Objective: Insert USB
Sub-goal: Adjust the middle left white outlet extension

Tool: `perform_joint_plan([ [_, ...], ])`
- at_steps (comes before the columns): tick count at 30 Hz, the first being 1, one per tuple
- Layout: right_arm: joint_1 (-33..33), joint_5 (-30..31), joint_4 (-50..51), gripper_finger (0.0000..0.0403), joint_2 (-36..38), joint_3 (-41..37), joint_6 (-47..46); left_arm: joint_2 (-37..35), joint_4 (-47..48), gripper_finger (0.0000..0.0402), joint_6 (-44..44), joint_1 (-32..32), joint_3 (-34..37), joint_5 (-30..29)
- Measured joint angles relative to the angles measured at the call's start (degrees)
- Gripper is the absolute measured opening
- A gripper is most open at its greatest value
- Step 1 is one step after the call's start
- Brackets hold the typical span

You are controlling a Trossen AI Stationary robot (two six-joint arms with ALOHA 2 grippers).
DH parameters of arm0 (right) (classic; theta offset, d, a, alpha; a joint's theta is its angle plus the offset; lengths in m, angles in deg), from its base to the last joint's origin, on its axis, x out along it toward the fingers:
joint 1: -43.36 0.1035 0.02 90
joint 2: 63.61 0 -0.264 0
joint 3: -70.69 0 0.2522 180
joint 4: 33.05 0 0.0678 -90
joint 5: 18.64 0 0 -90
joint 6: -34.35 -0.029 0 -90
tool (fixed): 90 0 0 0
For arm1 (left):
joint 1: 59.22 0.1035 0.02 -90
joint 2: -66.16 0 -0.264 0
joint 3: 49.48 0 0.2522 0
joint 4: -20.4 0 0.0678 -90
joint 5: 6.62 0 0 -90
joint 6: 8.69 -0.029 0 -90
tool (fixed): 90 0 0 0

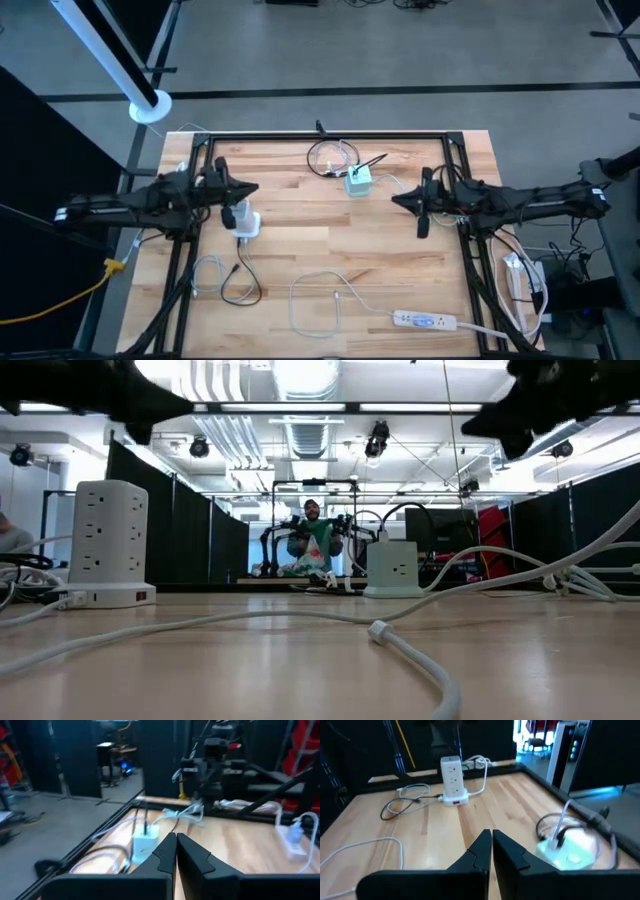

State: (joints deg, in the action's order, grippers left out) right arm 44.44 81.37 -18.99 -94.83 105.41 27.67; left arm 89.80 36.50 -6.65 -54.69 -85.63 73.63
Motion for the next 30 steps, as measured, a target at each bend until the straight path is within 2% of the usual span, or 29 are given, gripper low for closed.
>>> perform_joint_plan([
  [3,0.0,0.0,-6.8,0.0,0.1,-3.6,0.3,-3.9,4.0,0.0,0.6,-1.4,0.6,-0.2],
  [9,0.0,0.1,-12.6,0.0,2.6,-8.3,0.2,-11.3,2.1,0.0,1.5,-5.6,5.4,-1.3],
  [20,0.0,4.9,-0.4,0.0,17.6,-11.3,-3.6,-20.4,-6.3,0.0,6.3,-14.3,15.3,3.9],
  [24,0.0,6.7,3.4,0.0,22.6,-11.4,-5.2,-19.0,-4.7,0.0,11.2,-19.8,16.4,8.5],
  [30,0.0,6.7,3.8,0.0,25.2,-11.6,-6.4,-14.7,0.8,0.0,15.1,-25.7,16.1,3.6],
])
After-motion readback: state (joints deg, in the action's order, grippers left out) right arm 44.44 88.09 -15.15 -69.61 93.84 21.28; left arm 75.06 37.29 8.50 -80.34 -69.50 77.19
